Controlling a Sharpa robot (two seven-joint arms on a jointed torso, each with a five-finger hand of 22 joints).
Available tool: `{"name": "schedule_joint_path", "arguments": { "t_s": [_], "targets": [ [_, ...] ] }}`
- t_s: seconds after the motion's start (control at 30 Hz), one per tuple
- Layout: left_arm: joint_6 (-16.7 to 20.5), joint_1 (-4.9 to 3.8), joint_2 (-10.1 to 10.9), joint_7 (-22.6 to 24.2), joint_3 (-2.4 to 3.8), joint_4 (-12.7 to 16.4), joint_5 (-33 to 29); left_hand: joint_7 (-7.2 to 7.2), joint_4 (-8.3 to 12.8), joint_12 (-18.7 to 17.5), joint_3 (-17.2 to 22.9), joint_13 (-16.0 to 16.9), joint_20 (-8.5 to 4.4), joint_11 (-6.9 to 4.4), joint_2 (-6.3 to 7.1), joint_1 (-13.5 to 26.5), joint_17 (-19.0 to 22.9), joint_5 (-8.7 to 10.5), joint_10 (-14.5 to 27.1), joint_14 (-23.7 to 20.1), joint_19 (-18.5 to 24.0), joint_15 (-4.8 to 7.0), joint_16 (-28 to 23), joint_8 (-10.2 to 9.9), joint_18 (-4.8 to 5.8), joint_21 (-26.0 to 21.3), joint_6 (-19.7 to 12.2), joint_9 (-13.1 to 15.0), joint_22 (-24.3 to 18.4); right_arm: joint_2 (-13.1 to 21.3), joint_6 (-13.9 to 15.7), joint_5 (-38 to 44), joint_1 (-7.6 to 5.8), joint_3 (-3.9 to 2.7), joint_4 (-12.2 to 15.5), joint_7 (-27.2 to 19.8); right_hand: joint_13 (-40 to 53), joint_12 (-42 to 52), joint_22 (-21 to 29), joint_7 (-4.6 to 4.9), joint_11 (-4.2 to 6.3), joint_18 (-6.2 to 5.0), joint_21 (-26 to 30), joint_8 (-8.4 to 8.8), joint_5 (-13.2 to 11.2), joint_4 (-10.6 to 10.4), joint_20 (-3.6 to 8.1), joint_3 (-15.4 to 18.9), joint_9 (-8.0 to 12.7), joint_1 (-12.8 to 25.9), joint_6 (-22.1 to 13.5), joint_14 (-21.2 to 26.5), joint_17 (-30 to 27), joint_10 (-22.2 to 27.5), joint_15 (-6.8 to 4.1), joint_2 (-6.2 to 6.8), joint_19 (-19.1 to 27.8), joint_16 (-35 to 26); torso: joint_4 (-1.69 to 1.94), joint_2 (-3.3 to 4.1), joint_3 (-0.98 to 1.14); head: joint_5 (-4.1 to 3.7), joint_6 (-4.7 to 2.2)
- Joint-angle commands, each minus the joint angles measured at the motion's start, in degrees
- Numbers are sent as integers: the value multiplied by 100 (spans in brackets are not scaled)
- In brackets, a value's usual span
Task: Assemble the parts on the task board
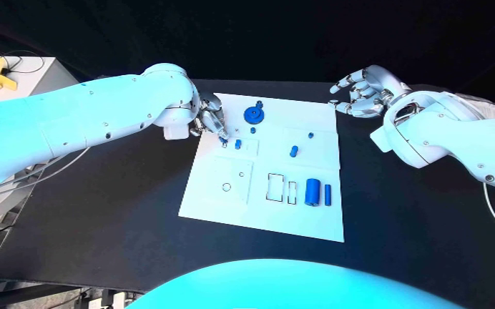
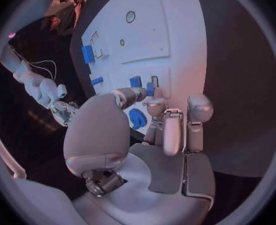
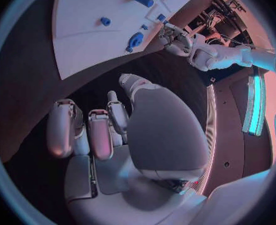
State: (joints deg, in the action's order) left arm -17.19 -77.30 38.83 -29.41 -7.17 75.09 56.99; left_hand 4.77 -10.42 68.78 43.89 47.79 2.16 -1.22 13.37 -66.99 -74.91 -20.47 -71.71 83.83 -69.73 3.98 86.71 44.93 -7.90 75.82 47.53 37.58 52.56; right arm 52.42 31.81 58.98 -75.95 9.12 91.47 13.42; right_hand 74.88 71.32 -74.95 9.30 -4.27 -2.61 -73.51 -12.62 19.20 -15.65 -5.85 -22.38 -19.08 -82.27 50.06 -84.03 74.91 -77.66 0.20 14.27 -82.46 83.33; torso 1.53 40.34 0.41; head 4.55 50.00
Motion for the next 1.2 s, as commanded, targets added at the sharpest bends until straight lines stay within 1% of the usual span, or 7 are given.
{"name": "schedule_joint_path", "arguments": {
  "t_s": [0.03, 0.23, 0.6, 0.77, 0.87, 1.2],
  "targets": [
    [-194, 2, -25, -1, -7, 5, 129, -156, 754, 34, 790, 5, -5, 10, -31, 26, -707, -17, -40, 420, -39, 41, 32, 19, 83, 29, 181, 368, 5, -7, -20, 21, 4, 0, 0, -61, 1, -6, -638, 4, 6, -109, 20, -31, 19, 3, -1, -44, -4, 36, -28, -312, 560, 26, -29, 32, 20, -35, 0, 1, -1, 2, 0],
    [-163, 8, -44, 1, -15, -6, 160, -158, 753, 33, 793, 4, -6, 8, -32, 35, -697, -19, -42, 418, -40, 42, 28, 20, 84, 30, 185, 368, 8, -9, -20, 21, 5, 0, 0, -62, -4, -9, -639, 4, 6, -110, 22, -36, 22, 11, -1, -58, -4, 35, -33, -313, 562, 29, -30, 38, 20, -34, -2, 4, 0, 3, 0],
    [-77, 53, -107, 6, -17, -66, 309, -161, 754, 35, 802, 10, -8, 5, -38, 46, -701, -23, -48, 419, -39, 43, 29, 22, 84, 30, 192, 367, 5, -8, -24, 21, 7, 0, 2, -64, -4, -9, -639, 4, 6, -110, 22, -36, 22, 11, -1, -58, -4, 35, -33, -313, 562, 29, -30, 38, 20, -34, -5, 10, 1, -11, 0],
    [-103, 71, -130, 1, -18, -93, 320, -163, 756, 36, 807, 12, -8, 4, -41, 52, -703, -25, -52, 419, -37, 45, 31, 23, 83, 29, 196, 367, 3, -6, -26, 21, 7, 0, 3, -63, -4, -9, -639, 4, 6, -110, 22, -36, 22, 11, -1, -58, -4, 35, -33, -313, 562, 29, -30, 38, 20, -34, 3, 6, -4, -16, 0],
    [-117, 79, -134, -1, -18, -99, 325, -163, 756, 36, 807, 12, -8, 4, -41, 52, -703, -25, -52, 419, -37, 45, 31, 23, 83, 29, 196, 367, 3, -4, -27, 21, 7, 0, 4, -63, -4, -9, -639, 4, 6, -110, 22, -36, 22, 11, -1, -58, -4, 35, -33, -313, 562, 29, -30, 38, 20, -34, 6, 6, -3, -17, 0],
    [-223, 88, -115, -12, -18, -63, 343, -165, 759, 39, 813, 19, -9, 2, -43, 57, -701, -27, -57, 419, -39, 46, 30, 24, 84, 31, 198, 367, 6, -1, -30, 21, 7, 0, 3, -62, -4, -9, -639, 4, 6, -110, 22, -36, 22, 11, -1, -58, -4, 35, -33, -313, 562, 29, -30, 38, 20, -34, 0, 3, -6, -29, 0]
  ]
}}
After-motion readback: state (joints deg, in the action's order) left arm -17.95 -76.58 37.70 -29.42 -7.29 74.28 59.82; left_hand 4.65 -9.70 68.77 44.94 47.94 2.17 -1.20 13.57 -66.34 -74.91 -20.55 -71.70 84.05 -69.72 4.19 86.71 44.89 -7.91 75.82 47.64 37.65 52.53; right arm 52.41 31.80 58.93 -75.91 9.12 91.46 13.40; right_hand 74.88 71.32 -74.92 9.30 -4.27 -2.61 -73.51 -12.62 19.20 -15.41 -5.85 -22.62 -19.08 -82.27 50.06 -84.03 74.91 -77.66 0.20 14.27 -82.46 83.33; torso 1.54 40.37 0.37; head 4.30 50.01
